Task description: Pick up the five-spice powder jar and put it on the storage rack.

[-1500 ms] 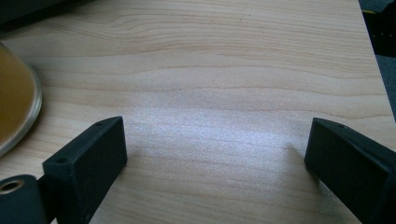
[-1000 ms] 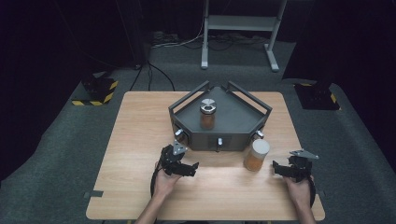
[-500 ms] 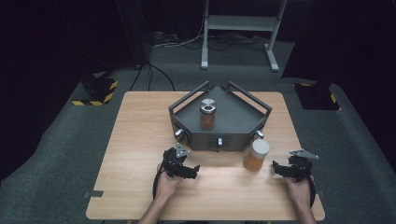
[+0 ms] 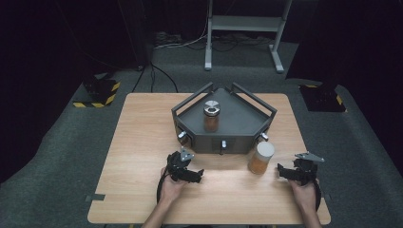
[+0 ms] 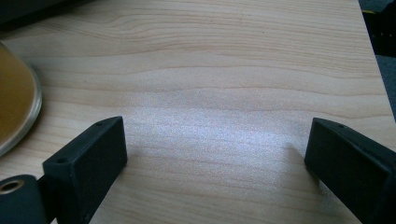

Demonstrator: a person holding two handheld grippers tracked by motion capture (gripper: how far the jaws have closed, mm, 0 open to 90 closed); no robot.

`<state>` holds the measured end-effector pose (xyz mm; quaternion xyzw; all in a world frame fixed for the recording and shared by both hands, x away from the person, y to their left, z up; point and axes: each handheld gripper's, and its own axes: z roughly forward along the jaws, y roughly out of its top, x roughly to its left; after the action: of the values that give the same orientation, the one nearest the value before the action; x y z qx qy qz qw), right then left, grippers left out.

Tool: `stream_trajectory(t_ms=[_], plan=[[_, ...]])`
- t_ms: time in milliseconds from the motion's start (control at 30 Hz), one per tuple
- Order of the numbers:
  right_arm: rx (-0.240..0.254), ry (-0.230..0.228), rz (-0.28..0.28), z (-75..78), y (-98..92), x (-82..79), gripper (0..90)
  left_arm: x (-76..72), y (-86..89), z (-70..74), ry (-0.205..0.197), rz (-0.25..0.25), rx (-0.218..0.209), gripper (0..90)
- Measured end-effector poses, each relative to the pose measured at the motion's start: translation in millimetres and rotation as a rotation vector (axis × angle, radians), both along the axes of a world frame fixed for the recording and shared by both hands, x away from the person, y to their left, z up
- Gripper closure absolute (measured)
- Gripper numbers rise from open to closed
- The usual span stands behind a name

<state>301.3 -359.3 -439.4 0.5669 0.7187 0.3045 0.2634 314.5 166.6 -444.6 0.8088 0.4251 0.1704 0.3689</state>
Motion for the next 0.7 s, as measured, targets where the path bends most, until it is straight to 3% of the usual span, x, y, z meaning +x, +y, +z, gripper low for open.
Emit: stream_trajectory(t_ms=[267,700], plan=[[0.000,0.000,0.000,0.0,0.0,0.0,5.7,1.9,-1.7,-4.5,0.012,0.005,0.009,0.7],[0.000,0.000,0.000,0.0,0.0,0.0,5.6,-2.5,-9.7,-6.8,-0.006,0.020,0.037,0.4]])
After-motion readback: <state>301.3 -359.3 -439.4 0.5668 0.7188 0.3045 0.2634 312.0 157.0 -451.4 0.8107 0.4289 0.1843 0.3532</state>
